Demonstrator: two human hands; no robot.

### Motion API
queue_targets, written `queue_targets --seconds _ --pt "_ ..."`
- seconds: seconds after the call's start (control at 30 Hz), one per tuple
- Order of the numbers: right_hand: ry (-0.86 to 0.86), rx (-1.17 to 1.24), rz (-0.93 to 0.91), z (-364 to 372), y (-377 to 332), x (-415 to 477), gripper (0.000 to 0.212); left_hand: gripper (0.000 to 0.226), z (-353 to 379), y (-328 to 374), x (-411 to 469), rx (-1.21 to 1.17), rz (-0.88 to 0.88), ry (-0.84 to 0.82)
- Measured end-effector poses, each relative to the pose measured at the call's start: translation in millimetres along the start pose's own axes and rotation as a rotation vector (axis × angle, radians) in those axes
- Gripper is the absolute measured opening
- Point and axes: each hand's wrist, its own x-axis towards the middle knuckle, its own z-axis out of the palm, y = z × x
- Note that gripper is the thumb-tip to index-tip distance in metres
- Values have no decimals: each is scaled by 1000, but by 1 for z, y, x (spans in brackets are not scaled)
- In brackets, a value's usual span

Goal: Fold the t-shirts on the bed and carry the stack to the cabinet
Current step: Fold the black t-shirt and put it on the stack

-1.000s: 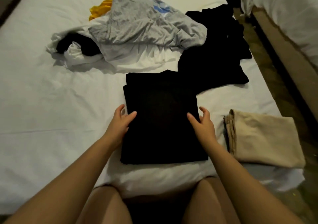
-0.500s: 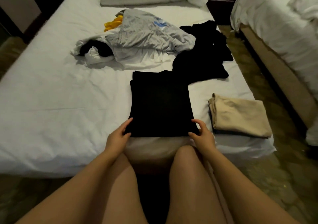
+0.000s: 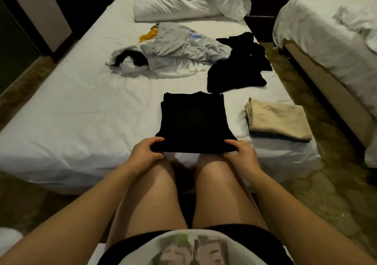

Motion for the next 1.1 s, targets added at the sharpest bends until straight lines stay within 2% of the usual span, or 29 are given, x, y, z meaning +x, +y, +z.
queue_targets --seconds 0.13,0.27,0.37,0.5,0.63,0.73,0.93,1.1 --pt "72 -7 -82 5 6 -19 19 37 4 -10 -19 118 32 127" --pt "204 -32 -161 8 19 -38 7 15 9 -18 -36 66 29 236" --pt "164 103 -103 3 22 -49 8 24 7 -20 -46 -116 73 282" --pt "140 378 -36 -2 11 -53 14 18 4 -4 -51 -343 118 241" --pt "246 536 -18 -5 -8 -36 10 5 6 6 -31 -319 103 328" --pt "321 506 8 -2 -16 -14 6 9 11 11 -7 -272 91 404" --pt "392 462 152 14 -17 55 17 21 12 26 56 -188 71 430" --pt "364 367 160 24 -14 119 19 26 14 23 118 -118 -7 429"
